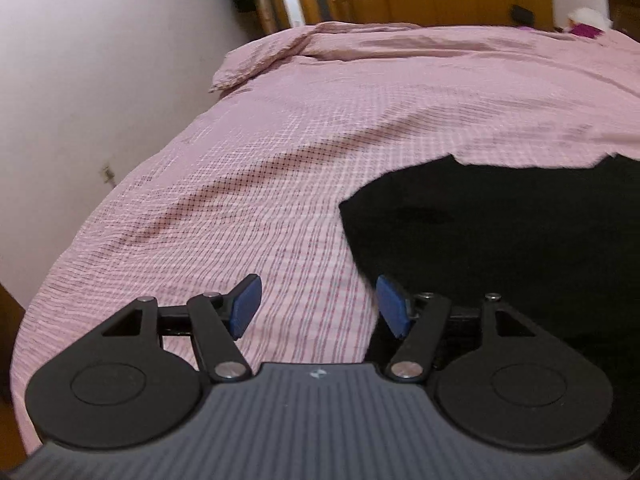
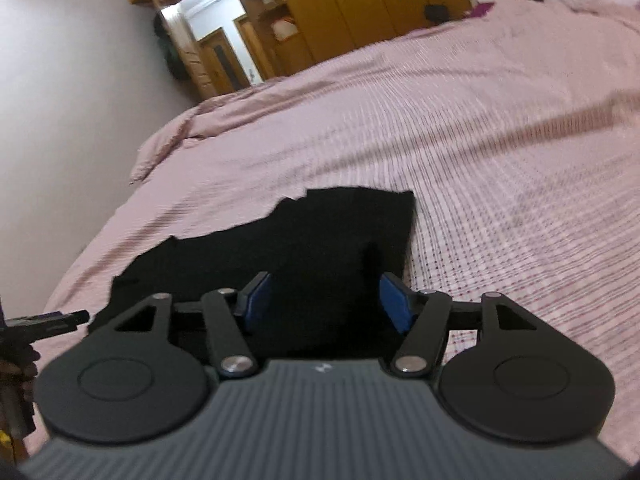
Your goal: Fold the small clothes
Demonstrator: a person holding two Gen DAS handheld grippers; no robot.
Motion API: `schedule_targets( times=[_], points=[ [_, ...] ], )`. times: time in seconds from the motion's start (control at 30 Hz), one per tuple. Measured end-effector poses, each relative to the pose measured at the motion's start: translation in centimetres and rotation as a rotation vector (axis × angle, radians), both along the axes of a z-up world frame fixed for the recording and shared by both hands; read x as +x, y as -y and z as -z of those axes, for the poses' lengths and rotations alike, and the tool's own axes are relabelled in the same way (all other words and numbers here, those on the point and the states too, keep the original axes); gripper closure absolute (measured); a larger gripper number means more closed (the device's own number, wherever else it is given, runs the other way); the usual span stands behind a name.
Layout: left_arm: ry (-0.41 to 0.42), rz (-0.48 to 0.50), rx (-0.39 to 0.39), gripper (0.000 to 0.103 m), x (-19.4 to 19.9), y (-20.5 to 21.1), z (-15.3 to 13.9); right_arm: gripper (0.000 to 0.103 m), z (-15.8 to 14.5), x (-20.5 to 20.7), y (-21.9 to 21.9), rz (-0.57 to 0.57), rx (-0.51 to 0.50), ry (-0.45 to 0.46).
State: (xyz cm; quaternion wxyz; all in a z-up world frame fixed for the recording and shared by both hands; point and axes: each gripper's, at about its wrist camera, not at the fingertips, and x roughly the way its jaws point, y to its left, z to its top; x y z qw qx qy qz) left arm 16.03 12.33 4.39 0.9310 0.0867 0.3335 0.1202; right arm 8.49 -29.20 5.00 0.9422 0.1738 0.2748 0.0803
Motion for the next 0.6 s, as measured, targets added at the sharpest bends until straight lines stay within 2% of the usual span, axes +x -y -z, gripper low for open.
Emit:
schedule_targets(
  times=[0.17, 0.27, 0.6],
  points=[
    [-0.047, 0.024, -0.084, 0.034, -4.9, -0.7, -1.4, 0.04, -1.9, -3.3, 0.0, -0.048, -0.007, 0.001],
    [-0.063, 0.041, -0.1, 0.034, -8.0, -0.9, -1.7, 0.04, -2.0, -4.8, -0.6, -0.07, -0.044, -0.028],
    [-0.09, 0.015, -0.173, 0.034, -16.8, -1.3, -0.9, 0.04, 0.7, -11.4, -3.5, -0.154, -0.075, -0.112]
  ],
)
